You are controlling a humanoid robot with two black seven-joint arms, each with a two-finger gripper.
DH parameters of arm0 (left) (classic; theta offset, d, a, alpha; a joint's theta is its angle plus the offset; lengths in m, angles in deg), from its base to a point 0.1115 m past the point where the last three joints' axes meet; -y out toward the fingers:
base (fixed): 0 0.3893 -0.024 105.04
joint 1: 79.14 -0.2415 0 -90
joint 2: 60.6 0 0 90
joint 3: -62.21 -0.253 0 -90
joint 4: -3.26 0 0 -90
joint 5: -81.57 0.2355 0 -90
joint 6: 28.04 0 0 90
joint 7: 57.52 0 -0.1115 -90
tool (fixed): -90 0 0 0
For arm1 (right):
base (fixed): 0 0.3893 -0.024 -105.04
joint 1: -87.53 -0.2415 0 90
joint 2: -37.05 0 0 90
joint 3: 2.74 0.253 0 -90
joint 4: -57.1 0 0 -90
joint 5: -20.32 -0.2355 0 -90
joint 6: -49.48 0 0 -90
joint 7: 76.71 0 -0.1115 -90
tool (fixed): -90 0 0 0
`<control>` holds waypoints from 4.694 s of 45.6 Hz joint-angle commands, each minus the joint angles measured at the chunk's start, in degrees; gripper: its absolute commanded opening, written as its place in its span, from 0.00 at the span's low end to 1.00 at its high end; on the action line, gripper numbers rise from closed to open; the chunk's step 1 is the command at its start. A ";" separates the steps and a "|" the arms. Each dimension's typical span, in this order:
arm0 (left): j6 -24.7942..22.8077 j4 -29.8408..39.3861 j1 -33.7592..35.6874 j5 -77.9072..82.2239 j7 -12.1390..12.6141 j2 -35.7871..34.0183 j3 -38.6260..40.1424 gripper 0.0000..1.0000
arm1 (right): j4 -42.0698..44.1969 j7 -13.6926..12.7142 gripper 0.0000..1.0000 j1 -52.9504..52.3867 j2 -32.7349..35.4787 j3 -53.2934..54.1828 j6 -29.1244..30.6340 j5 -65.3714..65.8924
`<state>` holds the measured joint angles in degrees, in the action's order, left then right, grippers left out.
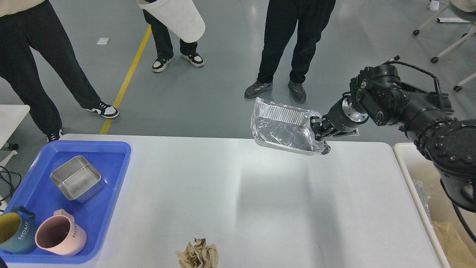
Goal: Tidy desktop
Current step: 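Lift the white paper cup high with the left gripper, then lower the paper cup into the held foil tray and release, then withdraw the left gripper and reach toward the crumpled brown paper, then grasp the crumpled brown paper with the left gripper and lift it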
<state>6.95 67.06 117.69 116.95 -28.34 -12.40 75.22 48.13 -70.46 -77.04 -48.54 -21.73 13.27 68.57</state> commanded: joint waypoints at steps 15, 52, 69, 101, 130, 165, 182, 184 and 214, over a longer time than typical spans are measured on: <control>0.01 -38.92 -1.17 4.43 -2.63 45.83 -1.50 0.00 | -0.09 0.07 0.00 -0.23 0.08 0.00 0.00 0.00; 13.78 -39.19 -15.24 9.88 -5.63 52.78 -9.58 0.05 | -0.09 0.07 0.00 -0.40 0.17 0.00 0.00 -0.09; 17.56 -39.19 -15.59 8.48 -6.86 52.87 -9.32 0.96 | -0.09 0.07 0.00 -0.49 -0.01 0.00 0.00 -0.09; 0.01 -38.22 13.14 -11.83 -5.98 37.15 -6.86 0.96 | -0.18 0.07 0.00 -0.93 0.26 0.00 0.26 -0.18; 18.96 18.01 -26.46 -6.12 -13.53 -16.37 -5.20 0.96 | -0.18 0.07 0.00 -0.84 -0.36 0.00 0.18 -0.18; 6.67 32.53 -55.41 -5.85 -29.44 -48.29 13.62 0.95 | -0.09 -0.02 0.00 -0.23 -1.77 0.09 -0.09 -0.26; 22.91 37.10 -62.34 0.46 -16.36 -23.45 7.82 0.96 | -0.09 -0.02 0.00 -1.02 -3.17 0.09 -0.09 -0.35; 24.85 37.10 -64.01 4.59 -13.46 -17.03 7.29 0.96 | -0.09 -0.02 0.00 -1.02 -3.35 0.09 -0.09 -0.35; 24.86 29.28 -72.19 18.14 7.56 7.61 2.45 0.95 | 0.00 -0.02 0.00 -0.23 -3.00 0.61 -0.17 -0.44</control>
<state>31.65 97.61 45.83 134.93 -21.27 -5.31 77.76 48.17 -70.48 -77.73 -51.61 -21.20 13.18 68.12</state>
